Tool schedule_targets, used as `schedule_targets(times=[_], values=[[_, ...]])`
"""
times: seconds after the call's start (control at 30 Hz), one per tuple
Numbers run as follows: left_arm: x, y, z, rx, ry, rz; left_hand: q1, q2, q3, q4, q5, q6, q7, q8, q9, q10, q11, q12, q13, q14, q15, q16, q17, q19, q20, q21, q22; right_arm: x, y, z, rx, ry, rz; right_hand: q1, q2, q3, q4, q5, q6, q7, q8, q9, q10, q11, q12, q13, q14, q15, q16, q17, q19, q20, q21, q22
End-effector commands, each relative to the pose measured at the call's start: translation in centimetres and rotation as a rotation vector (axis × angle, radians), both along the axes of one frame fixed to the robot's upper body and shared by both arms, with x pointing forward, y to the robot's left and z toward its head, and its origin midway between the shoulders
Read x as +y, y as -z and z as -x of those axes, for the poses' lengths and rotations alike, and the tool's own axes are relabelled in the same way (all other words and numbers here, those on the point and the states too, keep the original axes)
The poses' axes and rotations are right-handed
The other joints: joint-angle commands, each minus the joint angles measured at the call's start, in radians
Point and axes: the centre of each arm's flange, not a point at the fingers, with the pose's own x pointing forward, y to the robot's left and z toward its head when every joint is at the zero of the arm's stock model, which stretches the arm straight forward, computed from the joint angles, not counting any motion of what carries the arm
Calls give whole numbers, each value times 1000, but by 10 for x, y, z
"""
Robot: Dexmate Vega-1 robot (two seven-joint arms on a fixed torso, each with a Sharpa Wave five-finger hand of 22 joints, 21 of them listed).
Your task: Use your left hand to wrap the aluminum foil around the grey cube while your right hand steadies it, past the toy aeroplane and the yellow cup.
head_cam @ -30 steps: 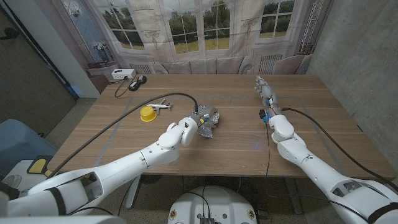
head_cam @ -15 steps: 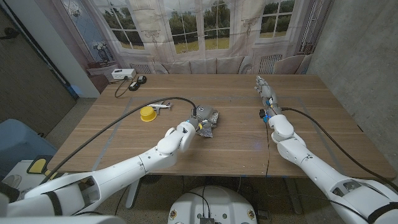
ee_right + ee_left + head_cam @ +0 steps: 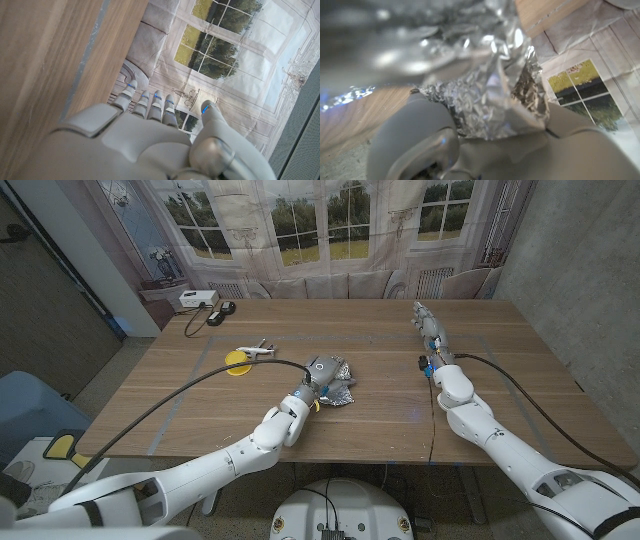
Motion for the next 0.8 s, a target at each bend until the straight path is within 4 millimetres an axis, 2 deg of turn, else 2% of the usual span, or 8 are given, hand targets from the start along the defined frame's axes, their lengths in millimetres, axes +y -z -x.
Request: schedule_targets(times=[0.03,0.1,0.2,0.4,0.53,0.57,0.67,0.8], values=[[15,26,5,-328,30,21,74,16,-45,12,118,161,17,47,54,75,-22,75,89,127,-28,109,125,-31,-26,91,133,-3,-2,0,14,9,15,-2,5,5,6,7,26,3,11,4,23,3,11,0,15,0,3,3,2,-8,6,3],[16,28,5,-338,33,25,133,33,-53,0,190,187,12,78,104,79,-29,125,173,129,-31,187,245,-52,-34,170,254,-4,-2,0,15,14,15,-2,5,5,6,7,32,4,13,4,26,4,11,0,16,0,3,3,1,-8,5,3],[17,29,5,-372,31,24,147,47,-67,13,209,170,-10,89,141,63,-48,159,241,107,-46,216,318,-68,-37,206,306,-4,-2,0,20,15,15,-3,5,6,7,7,44,5,15,5,34,7,13,0,19,1,4,3,0,-9,5,3],[12,22,5,-375,11,37,134,63,-108,91,167,35,-92,-21,89,-35,-69,88,175,-44,-52,-42,102,-100,-7,101,104,-4,-5,-1,18,19,21,-4,5,6,8,6,54,8,16,5,42,9,15,0,25,3,5,3,0,-8,5,3],[11,18,5,-353,-17,43,126,64,-145,112,142,-117,-122,-109,33,-139,-62,-44,76,-192,-40,-188,-6,-215,110,-32,-68,-4,-5,-1,18,25,21,-4,4,7,8,6,55,8,15,5,43,9,14,0,26,3,5,3,0,-9,5,3],[11,18,4,-347,-23,48,111,58,-163,115,135,-181,-133,-129,16,-175,-40,-88,51,-228,-33,-206,-29,-236,134,-61,-90,-4,-5,0,17,25,21,-4,4,7,8,6,56,8,15,5,43,9,14,0,25,3,5,3,0,-9,5,3],[11,13,4,-290,-25,67,20,48,-223,125,111,-345,-163,-140,-29,-255,-39,-183,-5,-383,5,-231,-79,-324,199,-147,-97,-4,-6,0,13,28,20,-4,4,7,8,6,57,8,14,5,42,8,13,0,26,2,4,3,0,-9,5,3],[12,5,3,-203,-8,87,-54,20,-276,116,77,-451,-174,-141,-66,-321,-19,-252,-51,-514,59,-237,-126,-433,284,-235,-96,-3,-8,2,2,31,16,-4,4,7,8,6,55,6,12,5,42,8,12,1,25,-1,4,2,0,-8,5,3]])
